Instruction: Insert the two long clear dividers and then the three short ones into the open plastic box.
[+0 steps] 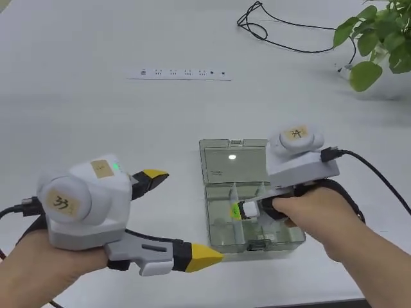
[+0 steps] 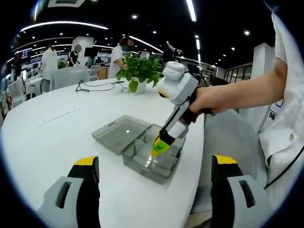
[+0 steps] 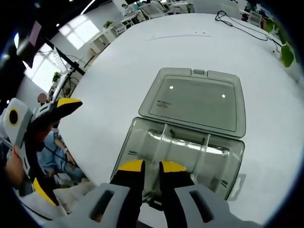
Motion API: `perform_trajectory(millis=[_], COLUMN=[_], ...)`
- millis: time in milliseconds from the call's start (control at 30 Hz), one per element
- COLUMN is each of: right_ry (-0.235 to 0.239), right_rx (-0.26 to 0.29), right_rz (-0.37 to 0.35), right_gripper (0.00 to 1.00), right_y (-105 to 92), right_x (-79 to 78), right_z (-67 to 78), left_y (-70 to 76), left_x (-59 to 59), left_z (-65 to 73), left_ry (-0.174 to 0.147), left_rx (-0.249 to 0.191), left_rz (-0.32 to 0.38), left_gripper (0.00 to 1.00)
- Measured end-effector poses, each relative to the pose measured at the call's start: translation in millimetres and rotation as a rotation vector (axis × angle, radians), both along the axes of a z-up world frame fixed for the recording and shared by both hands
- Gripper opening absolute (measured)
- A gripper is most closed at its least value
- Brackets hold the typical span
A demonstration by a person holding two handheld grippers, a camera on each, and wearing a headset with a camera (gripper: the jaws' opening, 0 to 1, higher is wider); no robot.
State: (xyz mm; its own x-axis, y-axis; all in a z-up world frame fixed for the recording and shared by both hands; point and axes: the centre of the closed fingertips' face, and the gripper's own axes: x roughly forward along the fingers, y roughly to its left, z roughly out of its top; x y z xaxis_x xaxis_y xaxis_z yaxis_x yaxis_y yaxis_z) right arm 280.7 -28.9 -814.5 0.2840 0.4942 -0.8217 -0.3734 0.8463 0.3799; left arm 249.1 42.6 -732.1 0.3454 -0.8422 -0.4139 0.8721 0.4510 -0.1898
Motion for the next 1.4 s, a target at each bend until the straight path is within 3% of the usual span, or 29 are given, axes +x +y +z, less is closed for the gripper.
perform_trajectory(millis=[300, 433, 633, 733, 833, 967, 1033, 1100, 1167, 1367, 1400], right_ry=[-0.066, -0.121, -0.162, -0.191, -0.243, -0.242, -0.273, -0.260, -0.305, -0.297, -0.314], right_rx=[0.105, 0.143, 0.140, 0.135, 0.086, 0.049, 0.023, -0.005, -0.032, -0.110, -0.123], right_rz=[0.030, 0.086, 0.173, 0.212, 0.295, 0.365, 0.423, 0.456, 0.516, 0.691, 0.731], right_gripper=[0.23, 0.26, 0.33, 0.36, 0.41, 0.47, 0.49, 0.53, 0.56, 0.64, 0.64], right_y=[-14.3, -22.1, -44.3, -58.7, -76.9, -97.1, -105.6, -114.2, -118.8, -135.8, -137.1], right_x=[5.7, 5.7, 2.7, 6.5, 8.1, 4.2, 3.5, -1.0, -1.6, -11.5, -11.3], right_z=[36.6, 57.6, 75.8, 75.6, 79.8, 77.8, 77.5, 75.1, 76.7, 65.6, 63.9], left_y=[-2.9, -8.0, -15.9, -18.3, -20.9, -22.7, -23.2, -23.3, -23.7, -25.5, -25.5], left_x=[-2.9, -5.9, -10.8, -11.9, -13.1, -13.1, -13.1, -12.9, -12.7, -11.8, -11.6], left_z=[5.3, 8.6, 13.3, 13.3, 12.1, 12.4, 12.7, 13.2, 14.0, 19.9, 20.5], left_ry=[0.000, -0.002, -0.001, 0.003, 0.007, 0.008, 0.009, 0.008, 0.008, -0.004, -0.003], left_rx=[0.019, 0.023, 0.021, 0.017, 0.020, 0.016, 0.015, 0.015, 0.013, 0.022, 0.022], left_rz=[0.049, 0.072, 0.108, 0.121, 0.133, 0.142, 0.143, 0.145, 0.145, 0.132, 0.132], left_gripper=[1.00, 1.00, 1.00, 1.00, 1.00, 1.00, 1.00, 1.00, 1.00, 1.00, 1.00])
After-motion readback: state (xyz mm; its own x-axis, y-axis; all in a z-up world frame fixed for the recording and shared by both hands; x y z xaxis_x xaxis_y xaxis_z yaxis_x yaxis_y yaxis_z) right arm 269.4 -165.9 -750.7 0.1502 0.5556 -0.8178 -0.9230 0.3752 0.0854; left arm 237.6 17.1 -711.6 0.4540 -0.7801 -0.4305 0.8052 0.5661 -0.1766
